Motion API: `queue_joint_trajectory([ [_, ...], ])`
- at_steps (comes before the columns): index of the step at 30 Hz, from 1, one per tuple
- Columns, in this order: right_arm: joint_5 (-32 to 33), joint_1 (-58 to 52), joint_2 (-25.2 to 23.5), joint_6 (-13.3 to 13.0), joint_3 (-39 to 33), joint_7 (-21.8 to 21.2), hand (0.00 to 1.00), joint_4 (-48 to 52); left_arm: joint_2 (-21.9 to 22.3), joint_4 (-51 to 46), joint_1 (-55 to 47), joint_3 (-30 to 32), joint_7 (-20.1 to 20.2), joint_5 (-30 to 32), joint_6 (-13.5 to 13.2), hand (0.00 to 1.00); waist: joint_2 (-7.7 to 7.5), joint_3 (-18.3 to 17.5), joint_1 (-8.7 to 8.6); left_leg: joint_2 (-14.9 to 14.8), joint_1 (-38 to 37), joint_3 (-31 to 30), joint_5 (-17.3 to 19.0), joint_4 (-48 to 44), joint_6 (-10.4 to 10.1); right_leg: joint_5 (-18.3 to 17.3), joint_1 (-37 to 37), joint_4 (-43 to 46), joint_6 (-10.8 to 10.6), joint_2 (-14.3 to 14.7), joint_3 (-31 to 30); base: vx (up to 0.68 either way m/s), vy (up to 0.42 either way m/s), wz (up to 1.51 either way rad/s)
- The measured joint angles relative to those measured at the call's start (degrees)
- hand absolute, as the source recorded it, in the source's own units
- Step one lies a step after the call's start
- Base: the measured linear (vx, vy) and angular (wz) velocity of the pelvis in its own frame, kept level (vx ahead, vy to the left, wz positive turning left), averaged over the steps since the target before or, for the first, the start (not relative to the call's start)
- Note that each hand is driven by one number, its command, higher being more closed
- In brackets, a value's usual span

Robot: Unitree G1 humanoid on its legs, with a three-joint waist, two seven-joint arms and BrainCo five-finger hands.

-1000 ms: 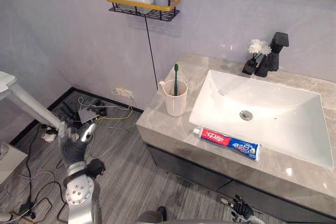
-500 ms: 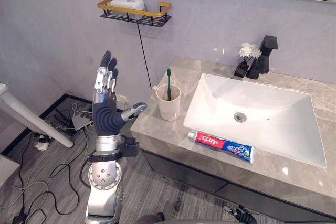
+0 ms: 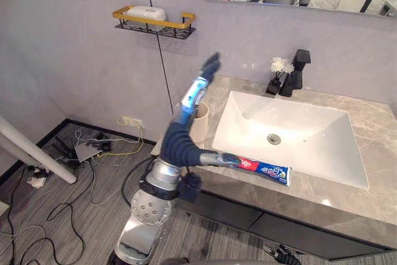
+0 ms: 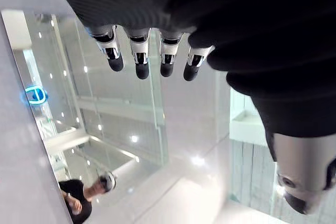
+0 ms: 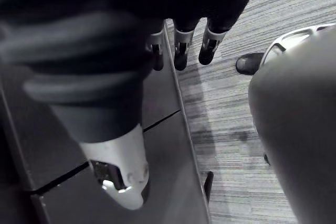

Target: Organize washtable

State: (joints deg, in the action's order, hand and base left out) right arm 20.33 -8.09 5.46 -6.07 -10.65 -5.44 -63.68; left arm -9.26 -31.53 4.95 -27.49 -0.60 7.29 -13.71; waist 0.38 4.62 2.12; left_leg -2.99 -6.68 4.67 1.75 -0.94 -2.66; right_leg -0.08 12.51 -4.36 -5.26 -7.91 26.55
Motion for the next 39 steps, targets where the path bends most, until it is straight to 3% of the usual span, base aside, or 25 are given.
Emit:
queue_joint_trajectory([
  [3,0.5,0.2,-0.1,0.1,0.0,0.0,0.00,0.1,0.0,3.2,3.6,-2.6,0.7,2.7,1.1,0.00,0.03,0.0,-1.25,0.1,0.0,0.2,0.0,0.0,0.0,0.0,-0.1,0.0,0.0,-0.1,-0.1,0.04,0.026,-0.02],
  [10,0.5,0.0,-0.4,0.4,-0.1,-0.5,0.00,1.3,0.2,10.2,10.2,-7.1,0.8,6.4,2.2,0.00,-0.07,0.1,-1.77,0.0,0.3,1.1,0.0,0.2,0.0,0.0,-1.0,0.0,0.0,-0.1,-1.1,0.02,0.020,-0.07],
  [16,0.6,0.4,-0.7,0.4,-0.1,-0.5,0.00,2.2,0.2,16.4,15.2,-9.2,0.8,11.8,3.3,0.00,-0.32,0.3,-3.23,0.0,0.4,2.5,0.0,0.8,0.0,0.2,-2.1,0.0,-0.2,-0.2,-2.4,-0.01,0.022,-0.12],
  [20,0.6,0.5,-0.7,0.4,-0.2,-0.5,0.00,3.2,0.2,18.7,17.6,-9.3,1.8,15.0,3.9,0.00,-0.11,0.7,-4.59,-0.1,0.5,3.3,0.0,1.0,0.0,0.4,-2.7,0.0,-0.2,-0.2,-3.1,0.01,0.018,-0.12],
  [31,1.1,0.5,-0.7,0.4,-0.3,-0.4,0.00,4.6,0.1,25.5,19.2,-9.6,3.0,20.7,5.6,0.00,0.67,2.1,-5.12,0.0,0.9,3.4,0.1,1.0,0.0,0.7,-2.8,-0.9,-0.2,-0.1,-3.1,0.00,0.001,0.00],
  [35,1.1,1.5,-0.6,0.4,-0.8,0.1,0.00,5.8,-2.3,28.9,18.8,-8.1,3.2,22.5,6.0,0.00,1.26,3.3,-6.24,-0.1,0.9,3.4,0.0,1.0,0.0,1.1,-2.7,-1.2,-0.2,0.2,-2.9,0.00,0.000,0.00],
  [39,1.1,1.7,-0.6,0.4,-1.6,0.3,0.00,6.6,-4.0,30.4,17.7,-5.8,3.2,23.4,6.6,0.00,1.40,4.1,-6.27,-0.1,0.9,3.4,0.0,1.0,0.0,1.1,-2.6,-1.3,-0.2,0.3,-2.7,0.00,0.000,0.00],
])
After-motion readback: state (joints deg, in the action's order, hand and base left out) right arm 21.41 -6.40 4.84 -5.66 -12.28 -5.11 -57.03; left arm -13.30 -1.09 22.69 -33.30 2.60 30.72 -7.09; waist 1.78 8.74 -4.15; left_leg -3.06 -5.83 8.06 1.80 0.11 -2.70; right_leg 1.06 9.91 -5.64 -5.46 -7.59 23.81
